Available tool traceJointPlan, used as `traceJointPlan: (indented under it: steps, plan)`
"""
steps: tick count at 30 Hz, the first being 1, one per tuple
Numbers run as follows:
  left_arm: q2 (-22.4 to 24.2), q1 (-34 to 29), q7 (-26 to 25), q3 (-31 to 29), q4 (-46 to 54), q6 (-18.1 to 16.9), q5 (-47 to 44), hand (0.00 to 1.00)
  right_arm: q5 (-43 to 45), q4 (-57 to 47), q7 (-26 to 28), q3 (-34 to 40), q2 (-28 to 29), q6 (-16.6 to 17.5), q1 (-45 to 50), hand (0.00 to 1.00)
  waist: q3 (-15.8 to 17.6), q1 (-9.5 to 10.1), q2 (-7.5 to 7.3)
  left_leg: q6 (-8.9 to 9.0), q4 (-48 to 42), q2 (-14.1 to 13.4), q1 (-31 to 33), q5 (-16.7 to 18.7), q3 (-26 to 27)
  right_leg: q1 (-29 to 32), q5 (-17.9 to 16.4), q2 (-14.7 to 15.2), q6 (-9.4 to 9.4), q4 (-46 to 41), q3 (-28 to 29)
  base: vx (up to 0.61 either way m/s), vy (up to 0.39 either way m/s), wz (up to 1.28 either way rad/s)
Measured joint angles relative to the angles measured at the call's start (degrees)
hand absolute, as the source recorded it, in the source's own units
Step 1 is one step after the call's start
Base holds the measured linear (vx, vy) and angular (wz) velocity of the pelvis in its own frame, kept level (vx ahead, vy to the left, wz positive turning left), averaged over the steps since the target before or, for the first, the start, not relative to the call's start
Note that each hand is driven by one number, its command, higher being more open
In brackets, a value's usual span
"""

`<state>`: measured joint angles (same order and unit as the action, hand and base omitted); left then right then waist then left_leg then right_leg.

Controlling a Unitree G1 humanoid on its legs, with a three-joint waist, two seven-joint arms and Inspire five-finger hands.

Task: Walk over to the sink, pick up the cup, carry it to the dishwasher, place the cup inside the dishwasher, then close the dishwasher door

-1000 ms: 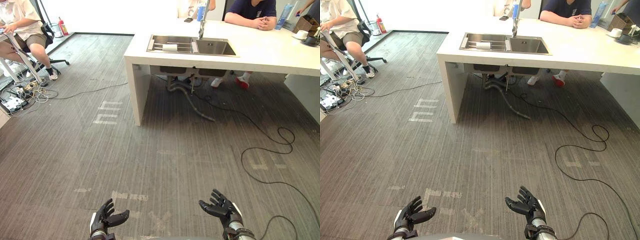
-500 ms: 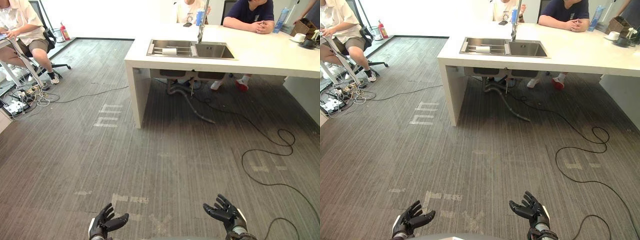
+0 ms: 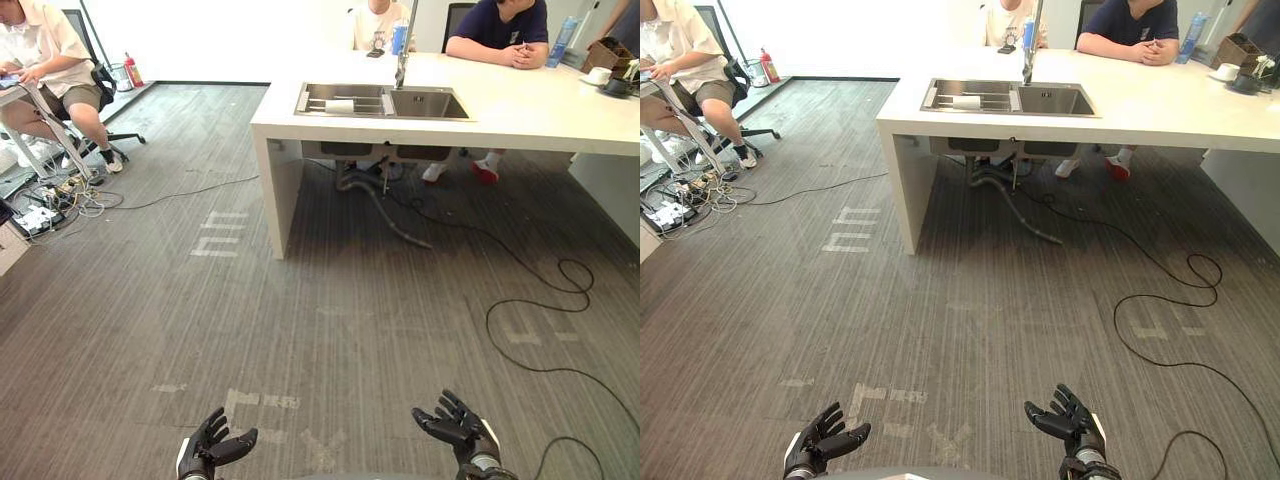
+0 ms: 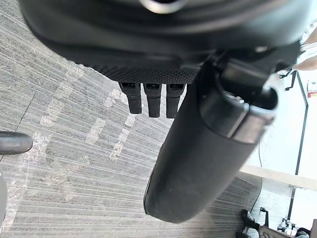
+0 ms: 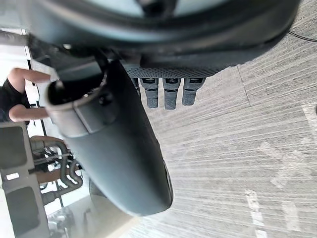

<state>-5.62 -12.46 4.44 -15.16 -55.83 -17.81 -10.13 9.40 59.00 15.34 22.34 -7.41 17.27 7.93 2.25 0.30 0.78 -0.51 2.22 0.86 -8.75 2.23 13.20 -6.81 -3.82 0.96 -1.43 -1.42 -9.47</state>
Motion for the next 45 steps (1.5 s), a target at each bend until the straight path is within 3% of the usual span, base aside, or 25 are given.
traceJointPlan:
  steps: [4, 5, 8, 10, 12, 16, 18, 20, 21, 22, 23, 25, 26, 27, 29, 33, 35, 36, 37, 38, 39, 40, 41, 43, 45]
  plan:
    - [0.0, -1.5, -0.7, 0.0, 3.1, -0.4, 0.1, 0.9, 0.0, -2.0, 0.8, 0.1, -0.5, 0.0, 1.2, 0.9, 0.6, 0.35, 0.28, -0.59, -3.4, -0.3, 0.9, 2.4, 0.4, 0.6, -1.5, 0.2, 0.82, -2.3, 0.5, -0.02, 0.001, -0.07]
    - [0.1, -2.4, -0.8, 0.1, 4.3, -0.7, 0.2, 0.9, 0.0, -3.0, 1.2, 0.7, -0.5, 0.0, 1.7, 0.9, 0.6, 0.39, 0.17, -0.76, -5.0, -0.3, 1.4, 3.7, 0.7, 2.0, -3.6, 0.6, 0.49, -5.3, 0.9, -0.01, 0.015, -0.12]
    - [0.1, -2.5, -2.0, 1.5, 4.7, -1.1, 0.6, 0.9, 0.0, -5.7, 1.3, 1.8, -0.7, 0.0, 2.7, 0.9, 2.0, 0.24, -0.31, -2.27, -9.1, 0.8, 2.4, 7.2, 1.0, 7.5, -9.7, 3.7, -1.84, -20.0, 0.8, 0.0, 0.036, -0.04]
    - [0.3, -2.5, -2.8, 1.7, 5.9, -1.2, 1.0, 0.9, 0.0, -6.7, 1.6, 1.1, -0.7, 0.1, 2.8, 0.9, 3.1, 0.29, -0.05, -2.74, -11.2, 0.7, 1.9, 8.3, 1.1, 14.4, -10.2, 6.2, -1.63, -35.3, -0.7, 0.06, 0.035, 0.0]
    - [0.4, -2.6, -3.5, 1.7, 7.6, -1.2, 1.1, 0.9, 0.0, -6.6, 2.3, 0.7, -0.4, 0.1, 3.0, 0.9, 5.1, 0.3, -0.15, -2.66, -13.3, 0.0, 0.4, 9.5, 1.2, 16.5, -11.6, 8.9, -1.68, -39.6, -3.5, 0.09, 0.005, 0.03]
    - [-2.0, -2.2, -3.5, 1.5, 11.9, -0.9, 1.1, 0.9, 0.2, -7.4, 4.1, -1.4, -0.2, 0.0, 2.6, 0.9, 5.7, 0.33, 0.39, 0.55, -17.2, -5.2, -1.1, 14.0, 0.8, 20.7, -11.1, 9.6, -2.6, -32.5, -9.6, 0.24, -0.101, -0.04]
    - [-3.5, -1.8, -2.0, 1.0, 12.5, -0.3, 0.5, 0.9, 0.5, -8.5, 5.2, -1.3, -0.2, 0.1, 3.0, 0.9, 5.9, 0.01, -0.21, 2.76, -17.9, -6.9, -2.9, 15.9, 0.6, 22.6, -8.6, 9.0, -2.33, -29.8, -8.3, 0.34, -0.254, 0.02]
    - [-4.0, -1.9, -1.2, 0.4, 12.5, 0.0, 0.5, 0.9, 0.6, -8.7, 5.5, -1.3, -0.3, 0.4, 4.2, 0.9, 5.6, -1.05, -2.06, 4.42, -18.3, -7.2, -6.0, 19.5, -0.4, 22.9, -6.7, 10.0, -0.83, -29.2, -5.5, 0.41, -0.332, 0.25]
    - [-3.1, -2.5, -0.8, 0.0, 12.3, 0.1, 0.5, 0.9, 0.6, -8.5, 5.3, -1.3, -0.6, 0.3, 5.0, 0.9, 5.1, -1.7, -1.63, 5.28, -18.0, -8.3, -7.6, 20.8, -1.0, 22.5, -5.1, 9.7, 0.33, -31.1, -6.0, 0.41, -0.311, 0.39]
    - [-1.6, -3.7, -0.7, -0.3, 11.9, 0.1, 0.5, 0.9, 0.6, -8.5, 5.0, -1.3, -0.9, 0.3, 6.1, 0.9, 3.8, -2.08, -1.12, 5.41, -18.8, -9.6, -8.8, 21.4, -1.9, 21.9, -6.8, 8.3, 0.84, -32.6, -7.0, 0.7, -0.411, 0.14]
    - [0.8, -4.5, -0.4, -0.5, 11.3, 0.0, 0.7, 0.9, 0.5, -8.0, 4.3, -1.3, -1.0, 0.2, 6.3, 0.9, 2.0, -1.66, 1.5, 3.67, -29.7, -12.3, -3.8, 19.5, -4.4, 21.4, -10.3, 6.0, 2.48, -33.3, -7.6, 0.61, -0.327, 0.0]
    - [2.9, -4.6, -0.3, -0.4, 10.2, -0.1, 0.9, 0.9, 0.4, -8.0, 4.0, -1.3, -0.5, 0.2, 6.0, 0.9, 2.6, -1.66, 1.88, 3.13, -46.4, -15.3, 4.4, 12.3, -6.9, 18.8, -12.1, 4.2, 2.93, -32.1, -8.3, 0.67, -0.356, -0.03]
    - [3.8, -4.8, -0.4, -0.2, 9.6, -0.2, 1.3, 0.9, 0.4, -7.3, 3.5, -1.4, -0.1, 0.2, 6.0, 0.9, 3.2, -1.45, 2.54, 3.5, -58.1, -18.4, 9.8, 11.7, -6.7, 14.8, -12.8, 2.2, 4.15, -29.5, -9.0, 0.71, -0.326, 0.05]
    - [3.8, -4.8, -0.4, 0.0, 8.6, -0.2, 1.6, 0.9, 0.3, -6.3, 3.3, -1.4, 0.1, 0.2, 5.9, 0.9, 3.7, -1.14, 2.29, 3.36, -62.9, -19.1, 12.6, 12.0, -6.5, 11.0, -13.1, 1.1, 4.49, -26.8, -9.3, 0.58, -0.224, 0.02]
    - [3.5, -4.8, -0.4, 1.1, 8.2, -0.2, 2.2, 0.9, 0.3, -6.2, 2.9, -1.3, 0.1, 0.2, 5.6, 0.9, 4.4, -0.86, 0.59, 3.07, -62.4, -17.0, 18.3, 12.8, -3.5, 3.6, -13.0, 0.8, 4.26, -19.8, -9.3, 0.53, -0.168, -0.03]
    - [3.7, -4.1, -0.5, 1.8, 11.8, -1.1, 2.1, 0.9, 0.6, -10.8, 2.2, -1.5, -0.4, 0.0, 5.3, 0.9, 6.0, 0.84, -0.76, 2.19, -45.5, -12.1, 26.0, 13.7, 5.6, -5.5, -12.8, 1.3, 3.88, -11.0, -7.0, 0.53, -0.056, -0.23]
    - [3.7, -4.0, -1.0, 2.7, 14.3, -2.3, 1.8, 0.9, 0.6, -11.2, 2.3, -3.0, -1.0, 0.0, 4.6, 0.9, 6.1, 3.0, -0.64, 2.41, -29.6, -8.9, 29.0, 7.6, 6.7, -9.0, -12.9, 1.2, 3.58, -9.6, -4.0, 0.54, 0.055, -0.72]
    - [3.4, -4.1, -1.4, 3.3, 15.1, -2.5, 1.8, 0.9, 0.6, -11.4, 2.3, -3.2, -0.9, 0.0, 4.6, 0.9, 5.8, 3.35, -0.26, 2.04, -26.3, -9.0, 29.2, 5.5, 7.2, -9.8, -13.3, 0.8, 2.94, -9.7, -3.0, 0.56, 0.128, -0.91]
    - [2.3, -4.1, -2.1, 4.5, 17.3, -2.9, 1.3, 0.9, 0.6, -11.9, 2.4, -4.1, -0.6, -0.1, 4.5, 0.9, 5.0, 4.84, 0.52, -3.13, -25.8, -9.7, 29.0, -0.6, 7.7, -11.5, -15.5, 0.5, 1.78, -10.5, -0.4, 0.74, 0.24, -0.91]
    - [0.4, -3.4, -2.6, 5.6, 18.3, -2.9, 0.8, 0.9, 0.6, -12.0, 2.2, -4.6, 0.9, -0.5, 4.1, 0.9, 4.1, 4.99, -2.57, -4.13, -29.1, -8.6, 29.0, 0.1, 9.3, -11.7, -17.1, 2.9, 0.72, -13.3, 1.1, 0.76, 0.262, -0.7]
    - [-0.1, -2.8, -3.2, 6.3, 18.9, -2.9, 0.8, 0.9, 0.6, -12.3, 2.1, -4.6, 1.5, -0.6, 4.1, 0.9, 3.5, 4.3, -3.58, -4.44, -29.4, -7.5, 28.6, 1.5, 9.6, -10.4, -17.0, 4.2, 0.69, -16.7, 1.3, 0.77, 0.276, -0.17]
    - [-0.3, -2.2, -4.0, 8.5, 22.8, -3.0, 0.6, 0.9, 0.6, -12.8, 2.1, -4.6, 2.2, -0.6, 4.7, 0.9, 3.2, 3.79, -5.0, -4.58, -29.4, -5.8, 27.2, 4.1, 9.6, -6.2, -15.4, 6.8, -1.08, -27.5, 1.8, 0.62, 0.234, 0.22]
    - [-0.5, -2.0, -4.9, 10.7, 27.6, -3.3, 0.7, 0.9, 0.5, -12.9, 1.8, -4.6, 2.8, -0.9, 5.4, 0.9, 3.4, 3.52, -5.91, -5.2, -29.3, -4.1, 24.7, 6.3, 9.5, -1.5, -9.8, 9.2, -2.12, -39.9, 2.5, 0.61, 0.233, 0.21]
    - [-0.6, -2.1, -6.1, 12.1, 33.4, -3.4, 0.7, 0.9, 0.5, -12.5, 1.7, -5.2, 3.5, -1.3, 6.6, 0.9, 3.6, 3.15, -5.84, -5.16, -28.5, -2.0, 20.6, 9.1, 8.7, 4.4, -2.0, 12.0, -2.72, -54.3, 3.4, 0.53, 0.183, 0.21]
    - [-0.9, -2.5, -8.4, 11.0, 41.7, -3.8, -0.2, 0.9, -0.1, -12.3, 1.5, -7.4, 4.1, -1.7, 8.8, 0.9, 3.7, 1.93, -4.42, -5.13, -24.4, -0.6, 11.6, 11.2, 6.8, 11.1, -5.2, 12.3, -1.11, -63.6, 1.1, 0.6, 0.14, 0.33]
